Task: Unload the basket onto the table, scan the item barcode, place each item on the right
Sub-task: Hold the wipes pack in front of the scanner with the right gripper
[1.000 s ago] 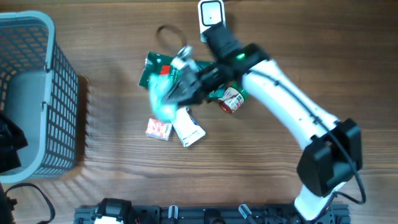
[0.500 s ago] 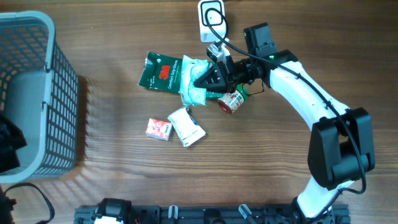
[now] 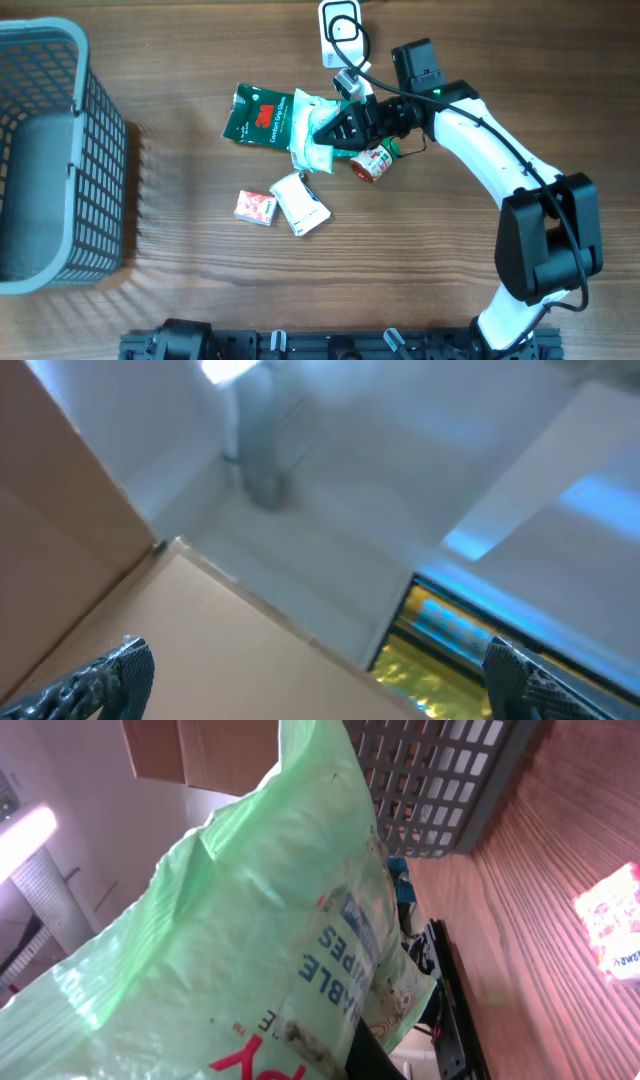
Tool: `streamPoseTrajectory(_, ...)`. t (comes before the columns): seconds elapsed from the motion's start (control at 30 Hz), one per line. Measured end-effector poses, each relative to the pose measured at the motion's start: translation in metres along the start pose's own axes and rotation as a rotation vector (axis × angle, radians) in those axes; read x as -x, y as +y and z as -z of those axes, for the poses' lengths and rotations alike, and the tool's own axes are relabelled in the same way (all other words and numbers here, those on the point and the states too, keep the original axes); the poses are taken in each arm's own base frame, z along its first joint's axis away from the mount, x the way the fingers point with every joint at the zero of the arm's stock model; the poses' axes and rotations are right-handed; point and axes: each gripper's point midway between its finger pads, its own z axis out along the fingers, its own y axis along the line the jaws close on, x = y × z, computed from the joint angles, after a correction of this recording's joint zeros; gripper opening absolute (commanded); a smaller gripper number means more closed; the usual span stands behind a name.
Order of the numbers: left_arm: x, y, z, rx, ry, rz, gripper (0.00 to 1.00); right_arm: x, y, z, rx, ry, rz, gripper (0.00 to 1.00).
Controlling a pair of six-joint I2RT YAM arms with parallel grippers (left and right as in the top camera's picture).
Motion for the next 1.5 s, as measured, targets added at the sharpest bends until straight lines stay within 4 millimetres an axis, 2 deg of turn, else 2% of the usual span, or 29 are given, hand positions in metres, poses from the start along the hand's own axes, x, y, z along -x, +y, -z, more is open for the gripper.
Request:
streamPoseTrajectory(0.1,0.012,-0.002,0.028,-0.075,-0.042,0.027,1.00,0.000,-0.001,0.000,-0.005,-0.002,-0.001,0.04)
streamPoseTrajectory(0.17,0.017,-0.006,0.031,-0.100,-0.062,0.037,1.00,0.003,-0.008,0.000,-0.046,-0.016,-0.041,0.04)
streamPoseTrajectory(0.27,-0.006,-0.005,0.017,-0.098,-0.038,0.026,1.00,0.016,-0.029,0.003,-0.179,-0.076,-0.056,0.04)
streamPoseTrajectory(0.4,-0.039,0.000,0.001,-0.086,-0.005,0.013,1.00,0.035,-0.074,0.020,-0.458,-0.195,-0.042,0.05)
streamPoseTrajectory(0.43,-0.058,0.007,-0.004,-0.060,0.041,-0.008,1.00,0.038,-0.083,0.026,-0.514,-0.215,-0.041,0.05)
streamPoseTrajectory(0.5,-0.082,0.018,-0.006,-0.017,0.112,-0.040,1.00,0.036,-0.094,0.037,-0.627,-0.228,-0.069,0.05)
streamPoseTrajectory(0.53,-0.096,0.027,-0.004,0.021,0.165,-0.067,1.00,0.036,-0.097,0.044,-0.694,-0.230,-0.075,0.05)
streamPoseTrajectory(0.57,-0.114,0.040,-0.002,0.075,0.226,-0.103,1.00,0.037,-0.094,0.063,-0.897,-0.219,-0.069,0.05)
streamPoseTrajectory(0.63,-0.136,0.058,0.007,0.142,0.323,-0.158,1.00,0.045,-0.086,0.077,-1.110,-0.199,0.032,0.05)
streamPoseTrajectory(0.67,-0.151,0.071,0.016,0.187,0.397,-0.199,1.00,0.048,-0.085,0.077,-1.193,-0.184,0.092,0.05)
streamPoseTrajectory(0.77,-0.175,0.090,0.031,0.246,0.516,-0.265,1.00,0.067,-0.083,0.064,-1.424,-0.160,0.329,0.04)
streamPoseTrajectory(0.87,-0.185,0.098,0.040,0.271,0.574,-0.295,1.00,0.110,-0.070,0.064,-1.541,-0.295,0.518,0.04)
streamPoseTrajectory(1.0,-0.198,0.111,0.055,0.306,0.659,-0.340,1.00,0.144,-0.081,0.084,-1.597,-0.435,0.543,0.04)
streamPoseTrajectory(1.1,-0.210,0.123,0.071,0.341,0.745,-0.384,1.00,0.170,-0.100,0.089,-1.590,-0.528,0.565,0.04)
streamPoseTrajectory(1.2,-0.220,0.135,0.088,0.374,0.833,-0.428,1.00,0.184,-0.116,0.092,-1.585,-0.576,0.564,0.04)
streamPoseTrajectory(1.27,-0.225,0.142,0.100,0.393,0.886,-0.455,1.00,0.200,-0.124,0.100,-1.590,-0.608,0.550,0.05)
streamPoseTrajectory(1.37,-0.226,0.144,0.102,0.397,0.898,-0.460,1.00,0.232,-0.128,0.113,-1.591,-0.666,0.554,0.04)
streamPoseTrajectory(1.43,-0.226,0.144,0.102,0.397,0.898,-0.461,1.00,0.246,-0.132,0.117,-1.589,-0.687,0.560,0.05)
streamPoseTrajectory(1.5,-0.226,0.144,0.102,0.397,0.898,-0.461,1.00,0.254,-0.143,0.115,-1.590,-0.686,0.560,0.05)
